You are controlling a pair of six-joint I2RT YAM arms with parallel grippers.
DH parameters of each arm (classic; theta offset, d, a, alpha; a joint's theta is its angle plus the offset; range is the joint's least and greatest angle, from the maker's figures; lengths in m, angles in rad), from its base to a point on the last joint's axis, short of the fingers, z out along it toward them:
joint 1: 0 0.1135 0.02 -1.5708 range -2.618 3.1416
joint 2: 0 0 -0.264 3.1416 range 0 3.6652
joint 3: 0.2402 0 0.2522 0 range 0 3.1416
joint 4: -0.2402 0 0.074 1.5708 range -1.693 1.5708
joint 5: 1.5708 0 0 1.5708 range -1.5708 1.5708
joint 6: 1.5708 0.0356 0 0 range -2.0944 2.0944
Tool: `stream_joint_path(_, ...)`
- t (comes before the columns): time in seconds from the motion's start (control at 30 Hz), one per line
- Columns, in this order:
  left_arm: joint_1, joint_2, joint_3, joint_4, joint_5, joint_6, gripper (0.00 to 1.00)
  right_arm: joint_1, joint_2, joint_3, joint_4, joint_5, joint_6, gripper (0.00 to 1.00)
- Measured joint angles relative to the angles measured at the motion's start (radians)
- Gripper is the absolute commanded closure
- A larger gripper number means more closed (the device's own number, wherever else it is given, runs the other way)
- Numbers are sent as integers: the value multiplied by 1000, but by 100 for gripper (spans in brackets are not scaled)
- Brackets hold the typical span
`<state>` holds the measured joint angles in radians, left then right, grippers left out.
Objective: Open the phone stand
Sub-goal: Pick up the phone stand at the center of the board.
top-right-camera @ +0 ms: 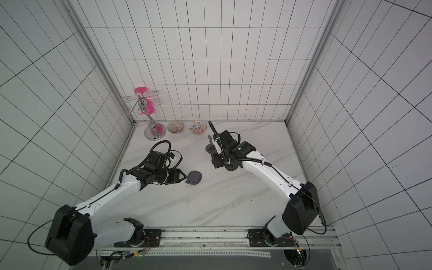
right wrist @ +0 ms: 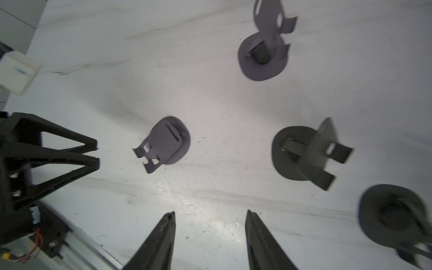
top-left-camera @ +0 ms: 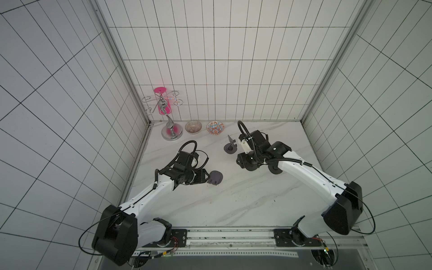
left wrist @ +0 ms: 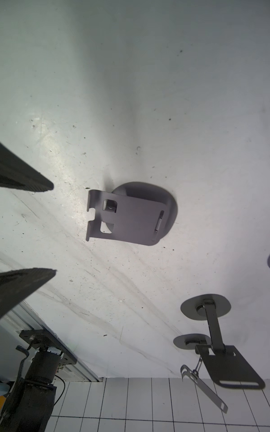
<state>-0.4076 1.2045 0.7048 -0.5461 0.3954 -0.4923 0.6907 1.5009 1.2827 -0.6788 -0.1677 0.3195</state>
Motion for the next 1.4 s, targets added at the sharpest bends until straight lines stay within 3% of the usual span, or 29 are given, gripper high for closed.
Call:
stream_joint_path(0.13,-9,-47,-136,83,-7,-97,46,12,8,-183,188,-174,78,39)
stream_joint_path(0.3,-9,-120,-263,195,-6,-199,48,13,92,-230,399,-292,138,38)
stream_joint_path(0.43,-9,-153,-321,291,-6,-253,60,13,198,-233,547,-342,175,39)
stream_joint_path(0.6,-8,-135,-355,425,-3,-310,58,10,309,-237,657,-361,220,39)
stream_joint_path(0.83,-8,-93,-388,573,11,-359,56,8,354,-249,768,-386,267,41)
stream_joint_path(1.0,-8,-28,-388,644,26,-372,63,8,383,-249,798,-390,284,42)
stream_joint_path(1.4,-8,59,-377,707,65,-367,67,3,399,-261,851,-390,308,43)
